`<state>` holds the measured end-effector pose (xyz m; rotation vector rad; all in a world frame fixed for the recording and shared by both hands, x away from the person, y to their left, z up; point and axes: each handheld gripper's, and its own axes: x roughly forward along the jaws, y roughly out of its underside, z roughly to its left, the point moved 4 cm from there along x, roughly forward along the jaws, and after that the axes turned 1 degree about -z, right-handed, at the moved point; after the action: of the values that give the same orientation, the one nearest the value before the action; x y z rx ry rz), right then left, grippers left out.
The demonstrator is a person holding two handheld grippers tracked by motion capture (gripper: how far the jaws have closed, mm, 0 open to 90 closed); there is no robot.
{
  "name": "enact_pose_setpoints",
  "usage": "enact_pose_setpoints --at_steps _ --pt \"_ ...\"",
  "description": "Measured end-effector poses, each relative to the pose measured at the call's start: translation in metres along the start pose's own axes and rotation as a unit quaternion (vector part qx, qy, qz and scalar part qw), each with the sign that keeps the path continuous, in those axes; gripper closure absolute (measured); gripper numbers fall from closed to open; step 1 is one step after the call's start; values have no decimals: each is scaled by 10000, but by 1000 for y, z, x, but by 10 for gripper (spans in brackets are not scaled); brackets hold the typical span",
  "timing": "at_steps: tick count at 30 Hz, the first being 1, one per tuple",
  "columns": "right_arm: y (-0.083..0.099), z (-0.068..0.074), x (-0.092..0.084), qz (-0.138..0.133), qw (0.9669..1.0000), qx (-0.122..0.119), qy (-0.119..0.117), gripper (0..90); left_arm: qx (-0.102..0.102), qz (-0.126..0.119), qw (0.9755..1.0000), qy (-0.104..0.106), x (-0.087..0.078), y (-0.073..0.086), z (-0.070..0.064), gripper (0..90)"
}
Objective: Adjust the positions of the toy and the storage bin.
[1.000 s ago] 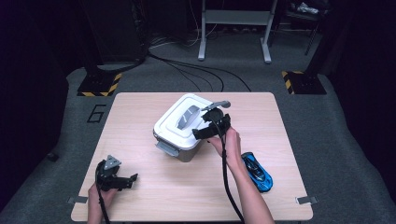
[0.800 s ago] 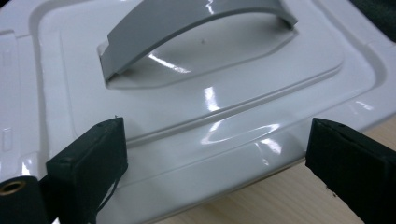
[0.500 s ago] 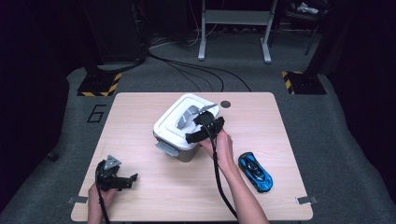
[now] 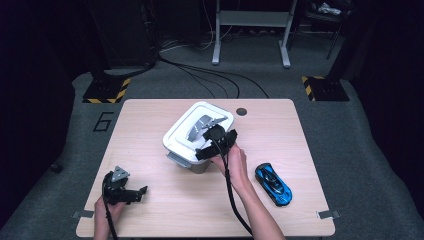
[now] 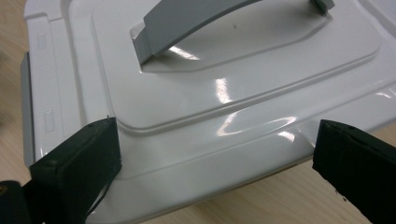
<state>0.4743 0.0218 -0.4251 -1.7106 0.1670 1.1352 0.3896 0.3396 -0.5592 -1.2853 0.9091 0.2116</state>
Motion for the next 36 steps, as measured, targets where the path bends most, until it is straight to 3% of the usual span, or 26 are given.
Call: enact_pose_setpoints --at_steps 6,10,14,15,18,27,29,32,33,36 --pt "4 -12 -6 -81 10000 40 5 129 31 44 10000 26 -1 0 0 8" --pt "3 -17 -7 -101 9999 37 34 138 30 42 10000 25 -1 0 0 8" --pt "-1 -13 -5 -187 9998 11 76 137 4 37 10000 19 -1 0 0 8" --pt "-6 -9 -1 -212 9995 -70 236 136 15 37 10000 18 -1 0 0 8" --pt "-14 -3 0 -345 9993 4 168 140 1 -1 10000 0 0 0 0 8" --pt "-23 1 10 -307 9992 179 194 154 14 -13 10000 5 0 0 0 10" --pt "-19 -6 4 -299 9986 199 397 169 45 -10 10000 13 0 0 0 10" --pt "-16 -9 0 -268 9982 207 499 185 47 -10 10000 14 0 0 0 10" --pt "-14 -13 -1 -212 9972 185 687 200 36 -9 10000 22 0 0 0 10" --pt "-8 -20 -2 -157 9971 203 719 198 39 -8 10000 22 0 0 0 10"
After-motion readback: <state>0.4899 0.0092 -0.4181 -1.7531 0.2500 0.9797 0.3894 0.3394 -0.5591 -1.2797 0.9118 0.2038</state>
